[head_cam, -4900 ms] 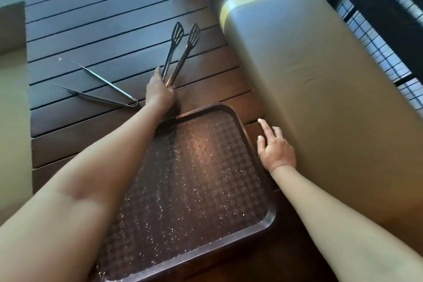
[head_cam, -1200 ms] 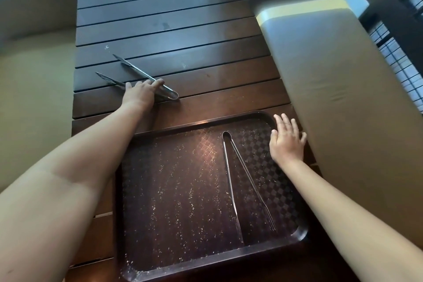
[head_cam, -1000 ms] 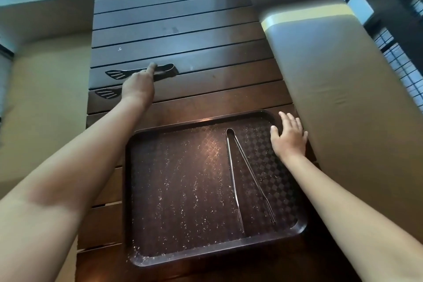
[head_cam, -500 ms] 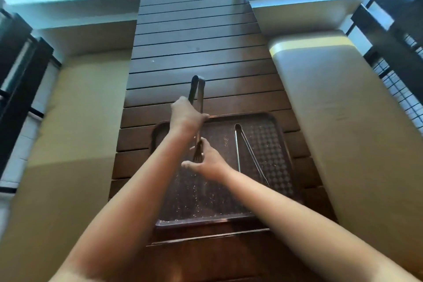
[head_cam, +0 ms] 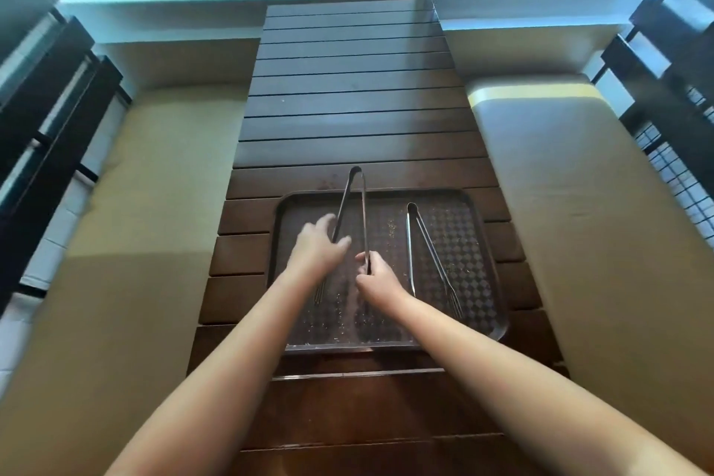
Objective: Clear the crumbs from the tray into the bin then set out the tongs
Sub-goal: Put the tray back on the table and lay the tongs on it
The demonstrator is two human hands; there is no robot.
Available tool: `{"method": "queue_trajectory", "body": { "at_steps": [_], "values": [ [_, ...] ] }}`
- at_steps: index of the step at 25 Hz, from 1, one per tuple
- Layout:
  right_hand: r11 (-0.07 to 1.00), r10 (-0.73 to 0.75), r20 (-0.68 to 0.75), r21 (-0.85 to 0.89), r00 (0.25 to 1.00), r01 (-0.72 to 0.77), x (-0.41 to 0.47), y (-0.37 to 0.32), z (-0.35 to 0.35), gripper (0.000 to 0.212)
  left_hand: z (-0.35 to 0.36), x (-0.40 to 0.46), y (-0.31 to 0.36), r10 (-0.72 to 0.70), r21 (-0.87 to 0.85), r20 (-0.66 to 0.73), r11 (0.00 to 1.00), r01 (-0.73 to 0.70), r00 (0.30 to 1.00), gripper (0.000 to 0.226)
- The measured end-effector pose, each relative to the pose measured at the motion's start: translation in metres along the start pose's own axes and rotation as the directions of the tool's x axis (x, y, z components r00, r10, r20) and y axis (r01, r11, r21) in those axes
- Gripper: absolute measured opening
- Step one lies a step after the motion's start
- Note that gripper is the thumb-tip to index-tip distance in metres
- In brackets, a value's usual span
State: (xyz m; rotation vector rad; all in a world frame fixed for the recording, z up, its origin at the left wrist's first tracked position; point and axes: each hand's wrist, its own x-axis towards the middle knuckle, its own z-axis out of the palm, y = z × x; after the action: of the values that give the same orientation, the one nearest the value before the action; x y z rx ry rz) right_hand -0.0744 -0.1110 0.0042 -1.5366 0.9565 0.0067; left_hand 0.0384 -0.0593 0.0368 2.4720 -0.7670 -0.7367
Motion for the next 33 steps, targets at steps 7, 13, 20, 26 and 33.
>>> {"method": "queue_trajectory", "body": {
  "at_steps": [7, 13, 20, 26, 33],
  "values": [
    [0.953, 0.059, 0.027, -0.3, 0.998, -0.048, 0.006, 0.031, 0.019, 0.031, 0.03, -0.017, -0.052, 0.024, 0.119, 0.128, 0.992, -0.039, 0.992, 0.051],
    [0.814, -0.015, 0.055, -0.579, 0.998, 0.044, 0.007, 0.04, 0.003, 0.046, 0.035, -0.01, -0.051, 0.025, 0.077, 0.113, 0.996, -0.034, 0.993, 0.043],
    [0.722, -0.412, -0.248, -0.676, 0.877, 0.148, -0.01, 0.05, -0.068, 0.033, 0.045, -0.029, -0.06, 0.047, 0.186, -0.052, 0.982, -0.037, 0.998, 0.056],
    [0.776, -0.101, -0.34, -0.615, 0.935, -0.14, -0.029, 0.093, -0.094, 0.054, 0.068, -0.049, -0.077, 0.026, 0.065, -0.033, 0.998, -0.024, 0.999, 0.05],
    [0.873, -0.037, -0.316, -0.471, 0.948, -0.123, -0.039, 0.104, -0.079, 0.049, 0.076, -0.043, -0.07, -0.011, 0.141, -0.031, 0.99, 0.015, 0.999, 0.059]
  ]
}}
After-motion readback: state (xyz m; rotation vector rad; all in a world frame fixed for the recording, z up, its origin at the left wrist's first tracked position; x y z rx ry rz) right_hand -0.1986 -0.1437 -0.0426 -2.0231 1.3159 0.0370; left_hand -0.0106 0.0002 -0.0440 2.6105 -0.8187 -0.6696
